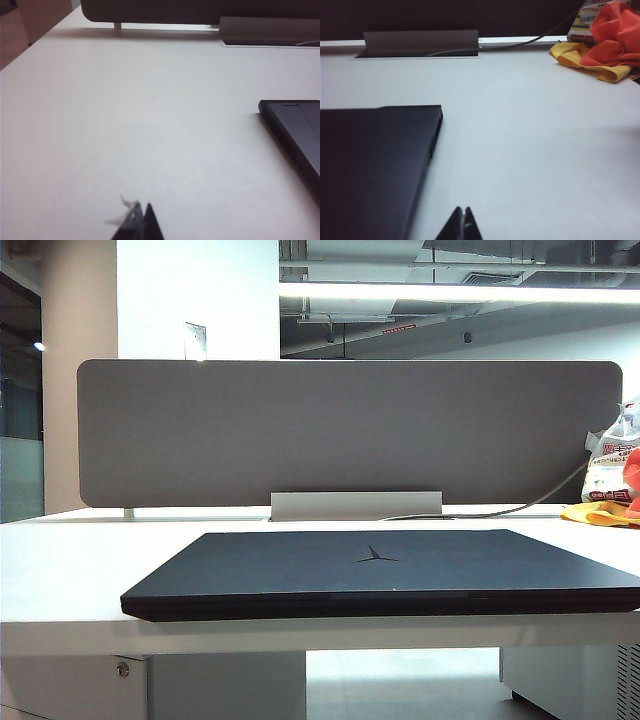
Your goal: Open the lid of the laptop and use the keypad to enter the password "123".
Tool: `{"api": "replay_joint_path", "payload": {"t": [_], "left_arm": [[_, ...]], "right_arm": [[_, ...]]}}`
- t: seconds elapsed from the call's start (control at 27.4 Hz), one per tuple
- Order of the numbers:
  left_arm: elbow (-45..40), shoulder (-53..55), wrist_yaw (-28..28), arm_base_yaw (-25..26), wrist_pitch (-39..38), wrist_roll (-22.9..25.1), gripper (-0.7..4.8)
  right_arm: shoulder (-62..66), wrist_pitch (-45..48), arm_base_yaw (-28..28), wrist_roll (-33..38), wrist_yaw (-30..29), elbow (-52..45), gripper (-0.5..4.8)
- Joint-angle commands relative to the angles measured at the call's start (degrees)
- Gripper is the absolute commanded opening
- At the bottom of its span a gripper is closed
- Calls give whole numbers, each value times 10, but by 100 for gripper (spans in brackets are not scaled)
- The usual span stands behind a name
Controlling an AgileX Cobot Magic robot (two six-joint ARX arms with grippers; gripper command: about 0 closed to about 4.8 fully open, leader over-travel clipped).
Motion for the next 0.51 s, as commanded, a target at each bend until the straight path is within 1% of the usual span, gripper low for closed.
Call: {"api": "replay_joint_path", "payload": {"t": [0.04,0.11,0.18,0.22,0.29,0.36,0.44,0.51], "left_arm": [[0,0,43,0,8,-79,-4],[0,0,78,0,8,-139,-4],[0,0,101,0,14,-198,-4],[0,0,109,0,18,-219,-4],[0,0,118,0,30,-243,-4],[0,0,141,0,46,-261,-5],[2,0,176,0,62,-263,-5],[7,0,198,0,67,-263,-5]], "right_arm": [[0,42,1,80,-21,-2,-1],[0,61,1,128,-45,-2,-1],[0,76,1,183,-72,-2,-1],[0,81,1,197,-83,-2,-1],[0,91,1,202,-90,-2,-1],[0,100,1,220,-108,-2,-1],[0,102,2,227,-138,0,-2],[0,98,4,228,-162,3,-5]]}}
